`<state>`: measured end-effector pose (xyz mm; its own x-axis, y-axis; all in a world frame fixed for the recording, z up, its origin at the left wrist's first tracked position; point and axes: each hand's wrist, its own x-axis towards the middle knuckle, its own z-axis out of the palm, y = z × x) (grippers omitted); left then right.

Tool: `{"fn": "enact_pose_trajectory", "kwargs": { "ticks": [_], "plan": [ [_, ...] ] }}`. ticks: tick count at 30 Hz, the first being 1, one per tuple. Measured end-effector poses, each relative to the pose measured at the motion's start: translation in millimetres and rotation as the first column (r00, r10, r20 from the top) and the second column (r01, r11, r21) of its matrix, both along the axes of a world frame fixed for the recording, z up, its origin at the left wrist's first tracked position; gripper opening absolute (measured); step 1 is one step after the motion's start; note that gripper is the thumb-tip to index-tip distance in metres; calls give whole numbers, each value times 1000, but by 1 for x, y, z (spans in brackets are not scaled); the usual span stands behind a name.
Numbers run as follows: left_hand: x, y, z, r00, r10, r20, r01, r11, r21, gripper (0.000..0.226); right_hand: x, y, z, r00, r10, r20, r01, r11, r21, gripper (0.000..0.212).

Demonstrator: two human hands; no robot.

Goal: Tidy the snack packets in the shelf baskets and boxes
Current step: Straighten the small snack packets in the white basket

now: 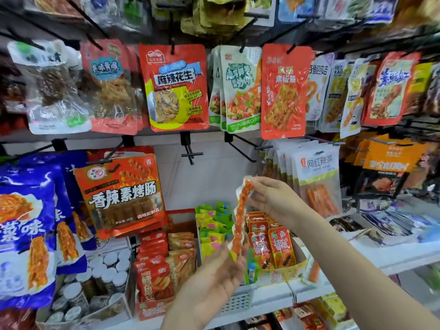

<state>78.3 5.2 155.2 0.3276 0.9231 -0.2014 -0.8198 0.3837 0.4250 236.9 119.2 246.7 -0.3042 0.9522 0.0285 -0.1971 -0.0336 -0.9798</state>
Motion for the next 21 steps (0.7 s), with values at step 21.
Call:
{"fn": "enact_pose_trajectory", "kwargs": {
  "ticks": [21],
  "plan": [
    [-2, -8, 7, 543, 422, -726, -302, 905, 300, 37, 13, -13, 32, 860, -180, 477, 32, 953, 301, 11]
  ]
}}
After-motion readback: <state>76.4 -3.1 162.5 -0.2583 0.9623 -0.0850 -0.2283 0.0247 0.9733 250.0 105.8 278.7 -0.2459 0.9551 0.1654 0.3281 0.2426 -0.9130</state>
